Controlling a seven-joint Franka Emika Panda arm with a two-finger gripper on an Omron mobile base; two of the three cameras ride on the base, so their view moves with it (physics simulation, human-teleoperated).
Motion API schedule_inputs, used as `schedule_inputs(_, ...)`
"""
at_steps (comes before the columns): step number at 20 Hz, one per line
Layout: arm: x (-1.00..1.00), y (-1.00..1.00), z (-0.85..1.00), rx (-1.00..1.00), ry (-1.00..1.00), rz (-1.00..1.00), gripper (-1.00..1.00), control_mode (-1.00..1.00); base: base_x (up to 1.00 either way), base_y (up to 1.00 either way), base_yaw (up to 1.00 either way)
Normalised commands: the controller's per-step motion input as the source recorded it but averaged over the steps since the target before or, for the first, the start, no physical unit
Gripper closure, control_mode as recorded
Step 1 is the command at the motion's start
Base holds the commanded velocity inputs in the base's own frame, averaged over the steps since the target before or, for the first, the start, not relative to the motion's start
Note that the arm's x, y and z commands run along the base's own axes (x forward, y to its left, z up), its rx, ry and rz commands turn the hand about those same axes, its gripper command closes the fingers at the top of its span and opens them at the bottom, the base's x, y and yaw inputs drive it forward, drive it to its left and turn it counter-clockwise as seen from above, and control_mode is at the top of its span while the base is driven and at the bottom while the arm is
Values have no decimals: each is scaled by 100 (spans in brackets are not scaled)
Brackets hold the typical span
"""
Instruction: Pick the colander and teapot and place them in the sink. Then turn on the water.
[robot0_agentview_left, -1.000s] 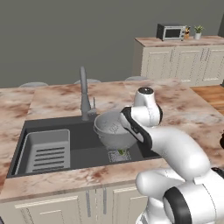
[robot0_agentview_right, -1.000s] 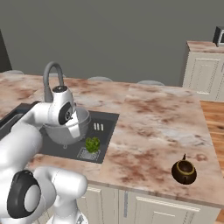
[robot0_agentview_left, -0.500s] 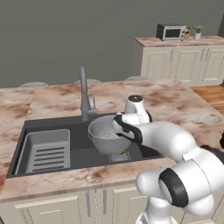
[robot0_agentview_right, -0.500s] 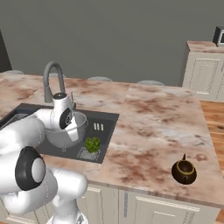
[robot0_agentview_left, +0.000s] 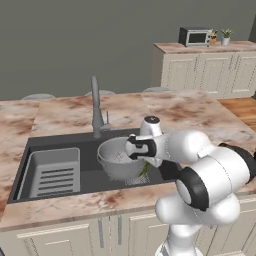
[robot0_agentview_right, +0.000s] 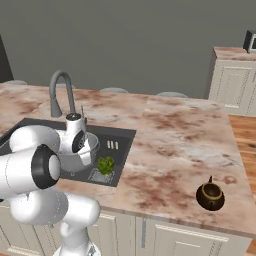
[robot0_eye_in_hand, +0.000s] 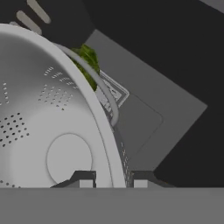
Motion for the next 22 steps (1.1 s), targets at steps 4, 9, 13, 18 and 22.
schedule_inputs(4, 1, 14, -34, 6, 4, 1, 100, -100, 0, 0, 0)
schedule_inputs(9, 20, 15, -23, 2, 0, 0, 100, -100, 0, 0, 0)
schedule_inputs(13, 30, 16, -18, 0, 0, 0, 100, -100, 0, 0, 0)
schedule_inputs(18, 33, 21, -15, 0, 0, 0, 100, -100, 0, 0, 0)
schedule_inputs(22, 25, 16, -20, 0, 0, 0, 100, -100, 0, 0, 0)
